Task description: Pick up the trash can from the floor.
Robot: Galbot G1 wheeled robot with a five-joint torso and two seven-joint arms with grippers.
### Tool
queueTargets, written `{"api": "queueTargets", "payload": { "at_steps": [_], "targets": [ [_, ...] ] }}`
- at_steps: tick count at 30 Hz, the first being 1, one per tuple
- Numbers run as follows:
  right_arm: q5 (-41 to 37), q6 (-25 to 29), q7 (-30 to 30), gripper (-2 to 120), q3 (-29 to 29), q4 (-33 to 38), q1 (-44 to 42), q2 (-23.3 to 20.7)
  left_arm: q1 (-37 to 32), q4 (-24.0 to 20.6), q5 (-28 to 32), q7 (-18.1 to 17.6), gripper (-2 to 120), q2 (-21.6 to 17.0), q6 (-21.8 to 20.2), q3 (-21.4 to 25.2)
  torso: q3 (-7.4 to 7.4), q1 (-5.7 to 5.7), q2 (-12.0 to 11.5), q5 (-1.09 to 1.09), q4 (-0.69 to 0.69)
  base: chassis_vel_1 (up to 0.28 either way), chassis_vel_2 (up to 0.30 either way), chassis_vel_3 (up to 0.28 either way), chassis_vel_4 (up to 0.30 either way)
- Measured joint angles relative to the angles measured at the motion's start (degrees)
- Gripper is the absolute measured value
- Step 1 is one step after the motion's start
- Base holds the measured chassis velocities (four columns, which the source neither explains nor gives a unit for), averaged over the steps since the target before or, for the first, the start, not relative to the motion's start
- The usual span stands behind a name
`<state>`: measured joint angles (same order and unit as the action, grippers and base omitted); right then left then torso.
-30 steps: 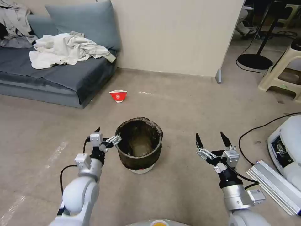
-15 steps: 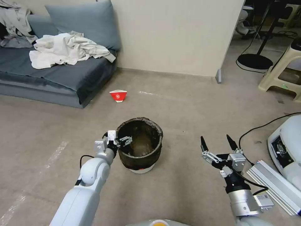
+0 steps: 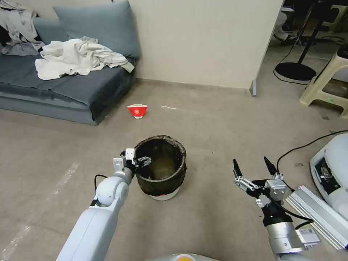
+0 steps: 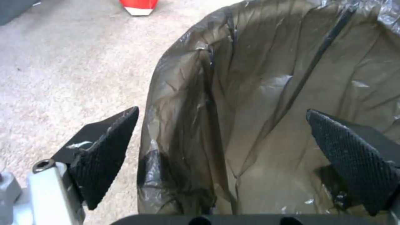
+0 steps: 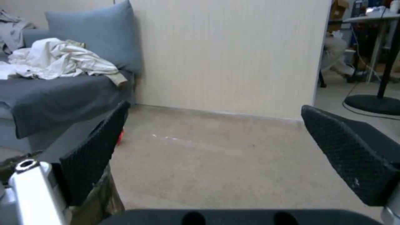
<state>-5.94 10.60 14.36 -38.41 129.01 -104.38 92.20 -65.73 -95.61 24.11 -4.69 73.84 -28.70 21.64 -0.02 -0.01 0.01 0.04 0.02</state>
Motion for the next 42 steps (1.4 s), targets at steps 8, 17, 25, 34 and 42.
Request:
{"api": "queueTargets", "payload": {
  "at_steps": [8, 17, 25, 34, 42],
  "targets": [
    [-0.31, 0.22, 0.03, 100, 0.25, -0.59, 0.38, -0.03, -1.8, -2.63, 1.58, -0.59, 89, 0.61, -2.05, 0.47, 0.01, 0.0, 0.0, -0.04, -0.01, 0.0, 0.0, 0.0, 0.0],
    [-1.28, 0.51, 0.02, 100, 0.23, -0.72, 0.47, -0.05, -2.37, -4.35, 3.31, -1.9, 55, 1.07, -4.37, 0.85, 0.02, 0.01, 0.0, -0.05, -0.01, 0.0, 0.0, 0.0, 0.0],
    [-1.44, 0.72, 0.02, 100, 0.2, -0.6, 0.23, -0.05, -2.64, -4.93, 4.18, -2.59, 31, 1.33, -4.61, 1.01, 0.02, 0.01, -0.01, -0.05, -0.02, 0.0, 0.0, 0.0, 0.0],
    [-1.52, 0.87, 0.0, 100, 0.17, -0.15, 0.04, -0.06, -2.87, -5.87, 6.21, -3.87, 5, 1.55, -3.38, 1.32, 0.03, 0.01, -0.01, -0.08, -0.02, 0.0, 0.0, 0.0, 0.0],
    [-1.59, 1.05, -0.03, 100, 0.18, 0.25, -0.2, -0.05, -2.95, -7.48, 7.6, -5.11, 5, 1.5, -3.01, 1.82, 0.03, 0.02, -0.02, -0.05, -0.03, 0.0, 0.0, 0.0, 0.0]
  ]
}}
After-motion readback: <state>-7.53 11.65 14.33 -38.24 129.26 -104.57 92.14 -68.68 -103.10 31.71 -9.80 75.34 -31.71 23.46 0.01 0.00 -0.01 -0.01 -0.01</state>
